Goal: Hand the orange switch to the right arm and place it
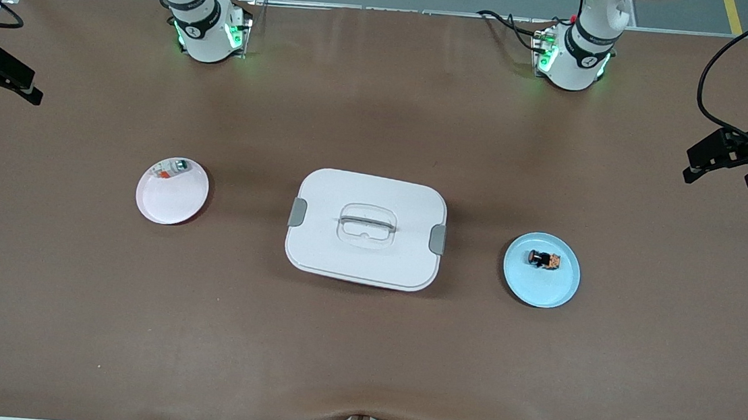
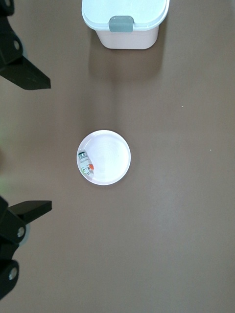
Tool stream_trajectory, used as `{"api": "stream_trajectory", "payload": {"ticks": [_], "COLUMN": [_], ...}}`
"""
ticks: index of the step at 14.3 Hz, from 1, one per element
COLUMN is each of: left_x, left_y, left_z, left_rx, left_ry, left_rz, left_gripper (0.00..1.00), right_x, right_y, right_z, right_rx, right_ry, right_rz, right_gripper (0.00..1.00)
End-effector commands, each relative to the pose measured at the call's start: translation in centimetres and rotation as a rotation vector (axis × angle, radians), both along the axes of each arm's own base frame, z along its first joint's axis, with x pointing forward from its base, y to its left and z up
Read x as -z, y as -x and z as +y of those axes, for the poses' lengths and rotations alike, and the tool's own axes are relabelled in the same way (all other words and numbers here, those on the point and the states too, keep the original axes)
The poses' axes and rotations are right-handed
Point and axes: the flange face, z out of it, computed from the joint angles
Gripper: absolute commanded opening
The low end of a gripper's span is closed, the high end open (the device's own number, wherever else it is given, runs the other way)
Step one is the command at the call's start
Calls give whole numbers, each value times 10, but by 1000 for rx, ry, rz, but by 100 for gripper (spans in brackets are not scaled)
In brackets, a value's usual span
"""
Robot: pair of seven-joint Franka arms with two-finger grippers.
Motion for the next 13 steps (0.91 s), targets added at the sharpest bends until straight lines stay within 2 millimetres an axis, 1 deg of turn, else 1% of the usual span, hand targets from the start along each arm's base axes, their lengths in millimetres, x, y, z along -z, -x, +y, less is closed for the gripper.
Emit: {"api": "stream_trajectory", "payload": {"ticks": [1, 2, 5, 7, 8, 11, 13], "left_x": [-5, -7, -5, 2, 10, 22, 35], "left_y": [-1, -1, -2, -1, -2, -7, -11], "left_z": [-1, 0, 2, -1, -3, -7, -11], "left_rx": [-4, -7, -13, -6, -2, 18, 31], "left_ry": [0, 2, 1, -1, -2, -2, -5], "left_rz": [8, 3, 6, 29, 59, 86, 110], "left_gripper": [100, 100, 100, 100, 100, 100, 100], "right_x": [-1, -1, -2, -2, -2, -2, -2], "right_y": [1, 1, 0, 0, 0, 0, 0], "right_z": [-4, -4, -5, -5, -5, -5, -5], "right_rx": [-4, -3, -2, -2, -2, -2, -2], "right_ry": [-6, -6, -6, -6, -6, -6, -6], "right_rz": [-14, -18, -23, -23, -21, -21, -21], "right_gripper": [100, 100, 100, 100, 100, 100, 100]}}
